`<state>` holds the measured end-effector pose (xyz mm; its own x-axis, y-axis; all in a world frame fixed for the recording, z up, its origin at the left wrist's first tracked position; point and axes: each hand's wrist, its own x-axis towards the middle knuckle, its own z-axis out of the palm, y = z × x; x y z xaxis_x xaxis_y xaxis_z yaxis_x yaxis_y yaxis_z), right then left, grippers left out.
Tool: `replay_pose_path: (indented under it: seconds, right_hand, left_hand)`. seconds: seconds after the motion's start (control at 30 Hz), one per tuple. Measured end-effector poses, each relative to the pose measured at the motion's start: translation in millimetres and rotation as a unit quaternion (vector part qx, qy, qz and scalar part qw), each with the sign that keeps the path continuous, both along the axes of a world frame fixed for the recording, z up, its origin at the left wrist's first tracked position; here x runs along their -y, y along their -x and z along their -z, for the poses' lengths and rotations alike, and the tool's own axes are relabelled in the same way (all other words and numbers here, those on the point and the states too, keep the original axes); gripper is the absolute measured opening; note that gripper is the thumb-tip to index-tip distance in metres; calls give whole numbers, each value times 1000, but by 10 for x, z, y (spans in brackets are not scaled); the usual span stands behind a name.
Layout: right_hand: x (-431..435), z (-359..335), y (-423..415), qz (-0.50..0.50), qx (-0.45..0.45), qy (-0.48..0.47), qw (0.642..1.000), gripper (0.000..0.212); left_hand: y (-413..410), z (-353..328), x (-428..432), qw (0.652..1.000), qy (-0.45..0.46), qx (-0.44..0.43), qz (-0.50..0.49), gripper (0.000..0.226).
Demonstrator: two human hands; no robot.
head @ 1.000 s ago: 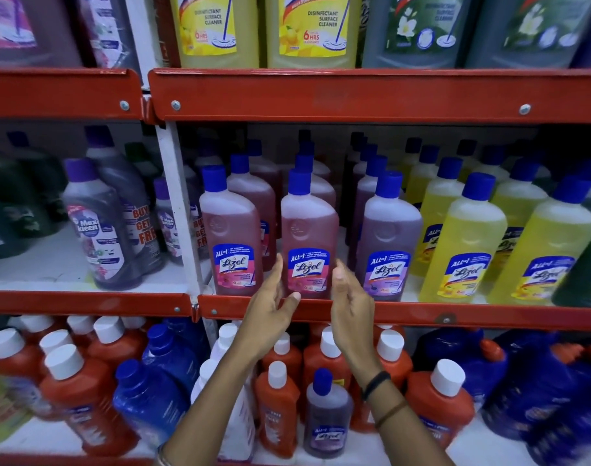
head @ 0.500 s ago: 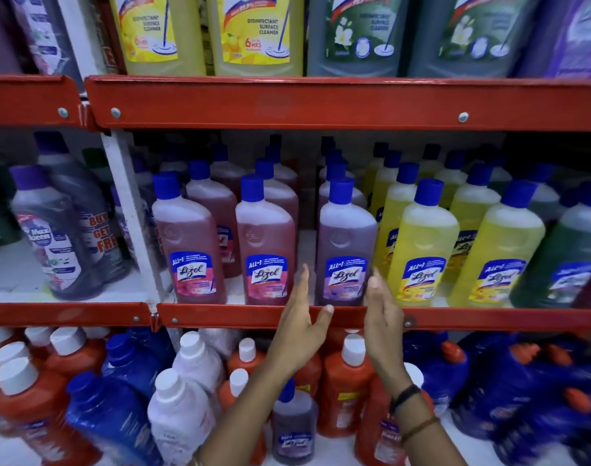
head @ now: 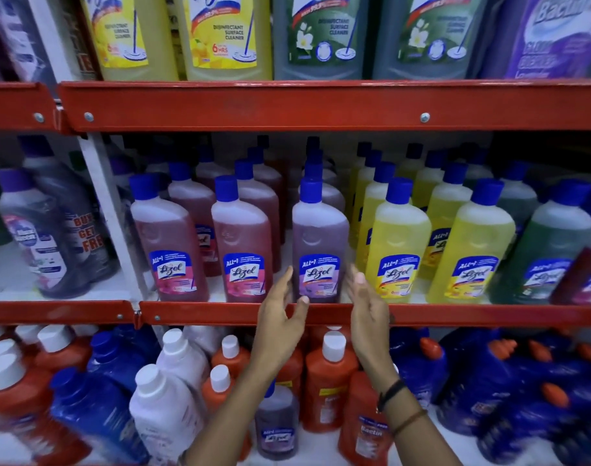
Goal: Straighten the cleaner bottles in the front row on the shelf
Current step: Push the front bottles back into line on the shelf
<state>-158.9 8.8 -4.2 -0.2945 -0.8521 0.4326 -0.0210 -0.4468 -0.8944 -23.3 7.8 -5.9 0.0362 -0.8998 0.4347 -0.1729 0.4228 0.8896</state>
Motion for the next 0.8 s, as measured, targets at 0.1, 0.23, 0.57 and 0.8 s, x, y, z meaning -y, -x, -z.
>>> replay_pose_path:
  seconds: [0.1, 0.23, 0.57, 0.8]
  right_hand:
    - [-141, -18, 265, 124, 25, 105, 986, 43]
    - [-119, -28, 729, 176, 10, 104, 979, 49]
    - [-12, -116, 1049, 10, -5, -17, 1000, 35]
    - [25, -33, 1098, 18, 7, -8, 1000, 45]
  left_hand:
    - [225, -61, -174, 989, 99, -77, -79, 35]
    - [601, -122, -199, 997, 59, -37, 29, 38]
    - [926, -40, 113, 979, -97, 84, 160, 76]
    - [931, -132, 117, 973, -111, 67, 191, 76]
